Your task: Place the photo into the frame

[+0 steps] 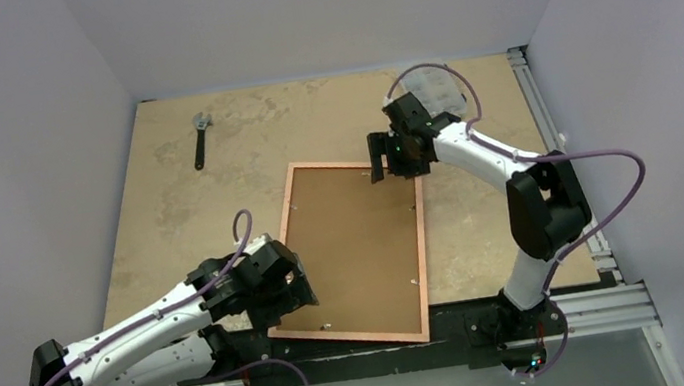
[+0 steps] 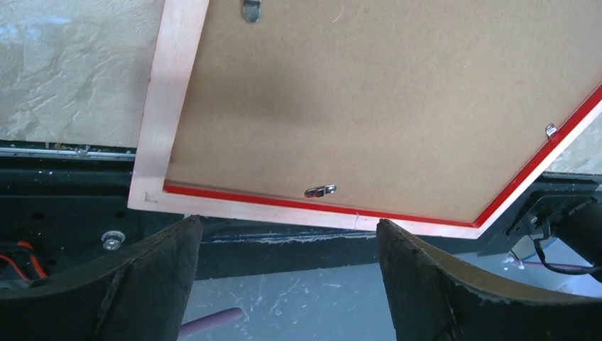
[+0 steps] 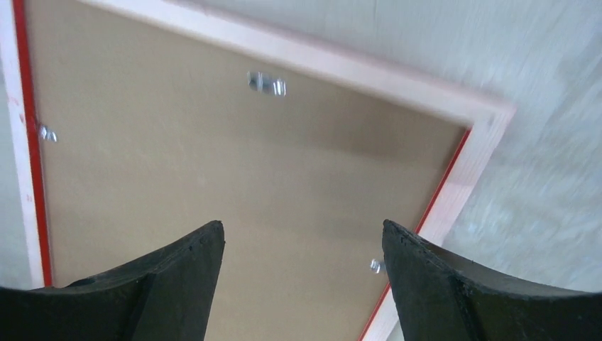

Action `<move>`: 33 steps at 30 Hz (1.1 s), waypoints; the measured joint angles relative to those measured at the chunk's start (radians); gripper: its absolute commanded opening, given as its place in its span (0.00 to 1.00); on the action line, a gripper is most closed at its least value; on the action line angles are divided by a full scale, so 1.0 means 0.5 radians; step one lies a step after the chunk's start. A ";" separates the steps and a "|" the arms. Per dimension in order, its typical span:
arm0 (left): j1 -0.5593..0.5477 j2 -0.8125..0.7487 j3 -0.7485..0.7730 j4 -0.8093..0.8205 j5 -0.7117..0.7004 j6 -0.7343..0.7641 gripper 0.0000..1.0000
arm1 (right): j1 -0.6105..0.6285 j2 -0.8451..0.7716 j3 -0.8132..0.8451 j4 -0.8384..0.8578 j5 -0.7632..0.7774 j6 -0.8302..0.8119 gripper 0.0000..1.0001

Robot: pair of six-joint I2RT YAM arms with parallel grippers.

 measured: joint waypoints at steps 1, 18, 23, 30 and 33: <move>0.000 0.024 0.000 0.013 -0.010 -0.008 0.89 | 0.000 0.043 0.075 0.000 0.029 -0.030 0.79; 0.000 0.114 0.018 0.213 -0.059 -0.008 0.89 | 0.068 1.001 1.129 -0.098 -0.165 -0.652 0.81; 0.000 0.064 0.015 0.231 -0.059 -0.009 0.89 | 0.192 1.113 1.298 -0.131 -0.151 -0.808 0.79; 0.000 0.006 0.005 0.227 -0.064 -0.010 0.89 | 0.266 1.273 1.453 -0.180 -0.073 -0.916 0.50; 0.000 0.005 0.005 0.227 -0.069 -0.010 0.89 | 0.246 1.274 1.464 -0.169 -0.044 -0.914 0.27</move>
